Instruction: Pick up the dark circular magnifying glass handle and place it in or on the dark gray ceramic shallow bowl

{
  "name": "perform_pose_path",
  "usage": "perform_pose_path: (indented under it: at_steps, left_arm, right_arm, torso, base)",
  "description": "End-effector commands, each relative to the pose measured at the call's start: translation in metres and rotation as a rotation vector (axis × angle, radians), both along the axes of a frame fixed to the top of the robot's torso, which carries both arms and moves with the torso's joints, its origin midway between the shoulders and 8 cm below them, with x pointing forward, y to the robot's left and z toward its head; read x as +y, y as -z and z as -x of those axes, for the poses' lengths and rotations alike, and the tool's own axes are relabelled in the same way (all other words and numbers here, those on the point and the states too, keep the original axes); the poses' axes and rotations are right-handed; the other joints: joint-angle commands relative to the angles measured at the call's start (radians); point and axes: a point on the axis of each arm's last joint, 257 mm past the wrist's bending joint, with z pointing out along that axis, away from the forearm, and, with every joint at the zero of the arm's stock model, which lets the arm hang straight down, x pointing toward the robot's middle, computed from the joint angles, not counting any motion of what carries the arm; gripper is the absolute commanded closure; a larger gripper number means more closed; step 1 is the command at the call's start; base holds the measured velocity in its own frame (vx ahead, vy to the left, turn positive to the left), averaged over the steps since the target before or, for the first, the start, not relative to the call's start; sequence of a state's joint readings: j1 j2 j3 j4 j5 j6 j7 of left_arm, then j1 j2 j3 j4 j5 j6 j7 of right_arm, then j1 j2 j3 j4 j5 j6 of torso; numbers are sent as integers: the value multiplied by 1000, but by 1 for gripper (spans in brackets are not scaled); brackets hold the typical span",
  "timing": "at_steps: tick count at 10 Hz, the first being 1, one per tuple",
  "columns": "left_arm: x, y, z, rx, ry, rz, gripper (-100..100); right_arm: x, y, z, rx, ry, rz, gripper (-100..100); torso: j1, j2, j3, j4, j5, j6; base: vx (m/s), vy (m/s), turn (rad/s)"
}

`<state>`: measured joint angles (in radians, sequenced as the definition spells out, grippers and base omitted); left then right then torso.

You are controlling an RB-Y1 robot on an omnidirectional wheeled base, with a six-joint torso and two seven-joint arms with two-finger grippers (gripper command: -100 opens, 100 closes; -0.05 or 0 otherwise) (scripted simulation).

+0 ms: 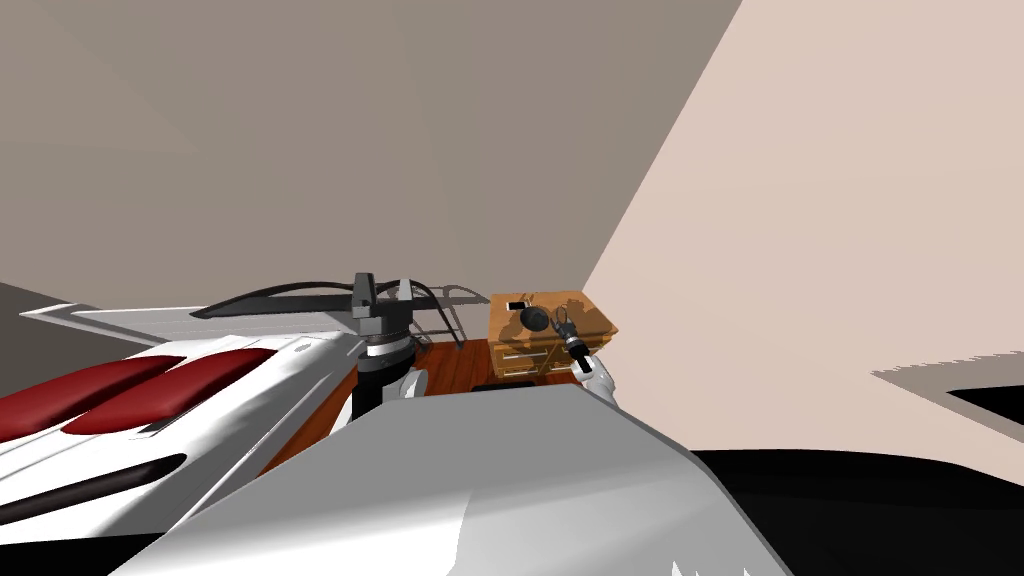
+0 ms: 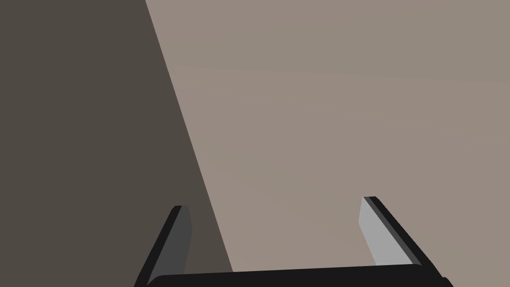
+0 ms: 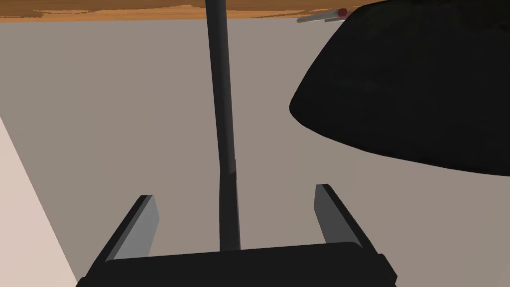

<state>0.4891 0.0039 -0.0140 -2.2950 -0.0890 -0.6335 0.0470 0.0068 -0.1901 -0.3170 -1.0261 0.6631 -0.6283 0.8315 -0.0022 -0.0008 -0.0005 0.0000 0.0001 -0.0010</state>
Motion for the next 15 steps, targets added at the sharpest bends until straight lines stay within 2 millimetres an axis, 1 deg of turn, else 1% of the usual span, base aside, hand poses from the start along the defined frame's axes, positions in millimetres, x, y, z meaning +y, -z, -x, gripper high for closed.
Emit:
perform_pose_path:
  at_steps: [1,2,6,7,8,10,11,12,13,14,15]
  left_arm:
    - [0,0,0,0,0,0,0]
    - [0,0,0,0,0,0,0]
    - [0,0,0,0,0,0,0]
    - [0,0,0,0,0,0,0]
    - [0,0,0,0,0,0,0]
    - [0,0,0,0,0,0,0]
    - [0,0,0,0,0,0,0]
    - [0,0,0,0,0,0,0]
    - [0,0,0,0,0,0,0]
    - [0,0,0,0,0,0,0]
    - [0,0,0,0,0,0,0]
  right_arm:
    - [0,0,0,0,0,0,-100]
    - [0,0,-1,0,1,1,100]
    - [0,0,-1,0,1,1,100]
    - [0,0,-1,0,1,1,0]
    - [4,2,9,2,-15,1,100]
    - [10,4,20,4,-32,0,100]
    - [7,3,17,3,-26,0,100]
    - [7,3,18,2,-28,-1,0]
    - [3,0,18,5,-52,59,100]
    - [2,-2,18,6,-63,86,100]
    - [-2,-6,19,7,-90,151,100]
  torso:
    - [0,0,0,0,0,0]
    - [0,-1,0,0,0,0]
    - [0,-1,-1,-1,0,0]
    - [0,-1,-1,-1,0,1]
    - [0,-1,-1,0,0,1]
    - [0,-2,-1,-1,0,2]
    - [1,-2,-1,-1,0,2]
    - [0,-2,-1,-1,0,1]
    - [0,-1,-1,-1,0,1]
    - [1,3,1,-1,0,1]
    - [2,7,3,-1,0,1]
  base:
    - [-11,-4,19]
    - [0,0,0]
    - [0,0,0]
    - [0,0,0]
    - [26,4,-145]
    - [36,9,-116]
    - [11,3,-13]
    - [0,0,0]
    - [-77,17,76]
    - [-126,24,70]
    - [-143,6,86]
